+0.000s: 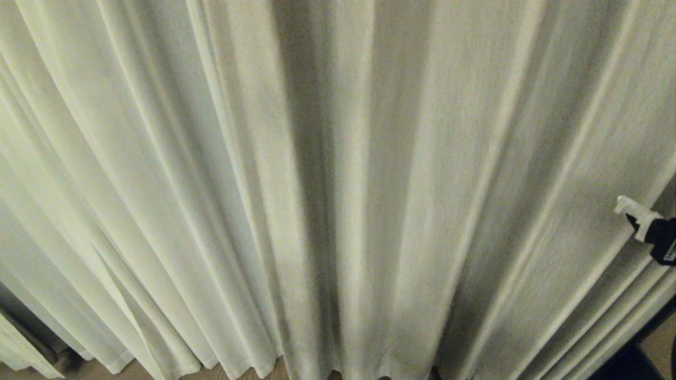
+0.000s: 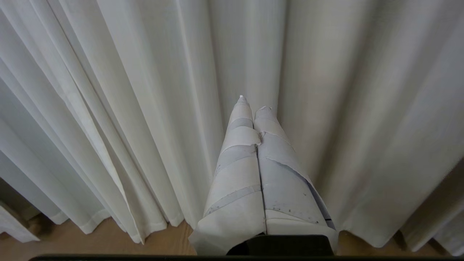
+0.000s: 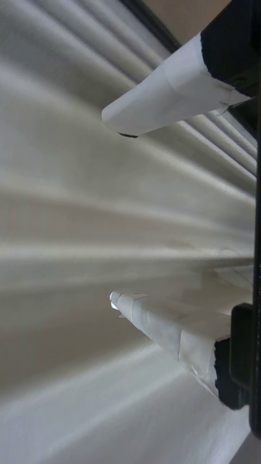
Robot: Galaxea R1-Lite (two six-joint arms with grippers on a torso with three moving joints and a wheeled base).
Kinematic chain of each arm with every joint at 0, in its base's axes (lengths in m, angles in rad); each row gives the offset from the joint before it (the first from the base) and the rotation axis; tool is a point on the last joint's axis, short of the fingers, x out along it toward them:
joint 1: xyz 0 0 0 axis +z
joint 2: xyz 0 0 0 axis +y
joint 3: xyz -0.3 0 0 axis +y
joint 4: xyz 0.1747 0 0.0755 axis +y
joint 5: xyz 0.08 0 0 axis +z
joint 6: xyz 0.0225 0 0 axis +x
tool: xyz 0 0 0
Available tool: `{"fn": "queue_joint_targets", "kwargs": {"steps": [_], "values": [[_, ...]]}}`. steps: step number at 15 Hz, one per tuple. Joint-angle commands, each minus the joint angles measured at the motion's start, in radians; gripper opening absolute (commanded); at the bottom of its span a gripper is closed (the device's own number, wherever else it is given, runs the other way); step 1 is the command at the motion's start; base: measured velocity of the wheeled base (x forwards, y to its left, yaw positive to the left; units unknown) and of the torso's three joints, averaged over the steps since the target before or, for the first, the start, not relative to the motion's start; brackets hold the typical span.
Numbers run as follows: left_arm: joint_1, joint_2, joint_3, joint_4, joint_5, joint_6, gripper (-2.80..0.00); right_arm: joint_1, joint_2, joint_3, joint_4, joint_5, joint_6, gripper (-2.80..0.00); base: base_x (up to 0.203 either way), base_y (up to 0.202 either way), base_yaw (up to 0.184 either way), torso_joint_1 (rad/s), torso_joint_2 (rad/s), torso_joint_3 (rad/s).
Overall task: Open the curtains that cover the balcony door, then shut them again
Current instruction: Close the outer curtains on both sides
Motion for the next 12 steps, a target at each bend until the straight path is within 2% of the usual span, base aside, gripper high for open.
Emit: {"fn": "queue_joint_targets", "kwargs": {"steps": [1, 2, 3, 7, 12], "values": [[0.000, 0.000, 0.000, 0.000, 0.000, 0.001, -2.80, -0.003, -0.086, 0.036, 0.002, 0.001, -0.001, 0.00, 0.000, 0.000, 0.000, 0.000, 0.00, 0.000], [0.000, 0.000, 0.000, 0.000, 0.000, 0.000, -2.80, -0.003, -0.100, 0.039, 0.002, 0.002, -0.001, -0.65, 0.000, 0.000, 0.000, 0.000, 0.00, 0.000], [0.000, 0.000, 0.000, 0.000, 0.000, -0.001, -2.80, -0.003, -0.110, 0.041, -0.004, 0.004, 0.002, -2.80, 0.000, 0.000, 0.000, 0.000, 0.00, 0.000], [0.000, 0.000, 0.000, 0.000, 0.000, 0.000, -2.80, -0.002, -0.189, 0.094, 0.003, 0.008, 0.000, -2.80, 0.000, 0.000, 0.000, 0.000, 0.00, 0.000], [0.000, 0.000, 0.000, 0.000, 0.000, 0.001, -2.80, -0.008, -0.468, 0.347, 0.009, 0.148, -0.015, -2.80, 0.000, 0.000, 0.000, 0.000, 0.00, 0.000]]}}
